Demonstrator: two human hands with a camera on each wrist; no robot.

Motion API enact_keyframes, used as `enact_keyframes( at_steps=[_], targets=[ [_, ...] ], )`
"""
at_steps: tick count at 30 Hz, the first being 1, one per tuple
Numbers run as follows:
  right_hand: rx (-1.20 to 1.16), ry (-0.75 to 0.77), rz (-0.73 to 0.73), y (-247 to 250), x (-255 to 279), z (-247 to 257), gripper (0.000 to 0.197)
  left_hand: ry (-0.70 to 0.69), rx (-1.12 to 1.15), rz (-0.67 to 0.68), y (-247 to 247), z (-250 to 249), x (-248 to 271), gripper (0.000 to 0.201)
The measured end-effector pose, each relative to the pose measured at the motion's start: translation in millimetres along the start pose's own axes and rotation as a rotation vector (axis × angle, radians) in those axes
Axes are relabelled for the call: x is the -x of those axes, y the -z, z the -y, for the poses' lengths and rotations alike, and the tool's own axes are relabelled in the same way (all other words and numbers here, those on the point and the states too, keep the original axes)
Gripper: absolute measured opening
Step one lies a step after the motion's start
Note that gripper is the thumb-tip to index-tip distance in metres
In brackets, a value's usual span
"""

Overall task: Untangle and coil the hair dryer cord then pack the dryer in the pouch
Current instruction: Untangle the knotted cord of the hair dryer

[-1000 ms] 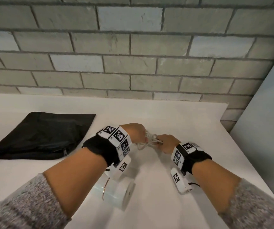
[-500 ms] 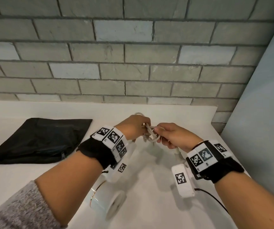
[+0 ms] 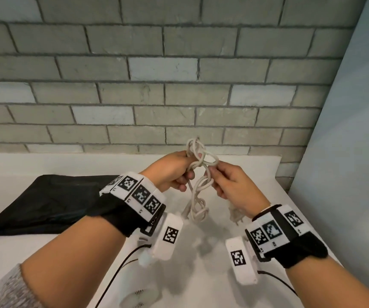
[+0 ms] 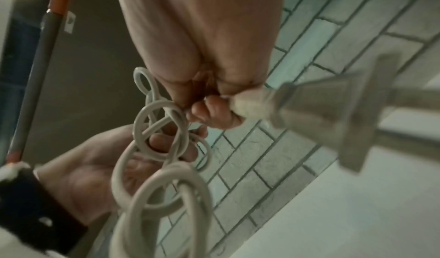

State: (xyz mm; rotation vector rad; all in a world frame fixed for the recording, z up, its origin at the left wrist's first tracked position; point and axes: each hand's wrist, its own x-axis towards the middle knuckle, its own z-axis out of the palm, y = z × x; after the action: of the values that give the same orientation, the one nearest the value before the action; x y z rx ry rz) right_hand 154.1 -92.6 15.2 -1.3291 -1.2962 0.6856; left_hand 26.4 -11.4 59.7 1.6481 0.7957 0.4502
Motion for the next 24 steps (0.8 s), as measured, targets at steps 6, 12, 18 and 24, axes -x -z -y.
enact_keyframes(
  at_steps=[6,12,18,24],
  targets=[
    [0.225,0.161,-0.262,-10.1,5.1,10.6,0.011,0.126,0.357,0.008,5.8,3.2,9.6,0.027],
    [0.497,0.327,-0.184,-24.5,14.4,21.2,0.015,0.099,0.58,0.027,19.3,7.8,23.0,0.023],
    [0.817,0.264,-0.054,-27.7,7.9,33.6,0.026,0.153,0.57,0.076,34.9,9.9,34.5,0.03],
    [0.623,0.295,-0.031,-37.5,6.5,32.4,0.013,0.095,0.446,0.201,39.4,4.3,55.1,0.027]
  ],
)
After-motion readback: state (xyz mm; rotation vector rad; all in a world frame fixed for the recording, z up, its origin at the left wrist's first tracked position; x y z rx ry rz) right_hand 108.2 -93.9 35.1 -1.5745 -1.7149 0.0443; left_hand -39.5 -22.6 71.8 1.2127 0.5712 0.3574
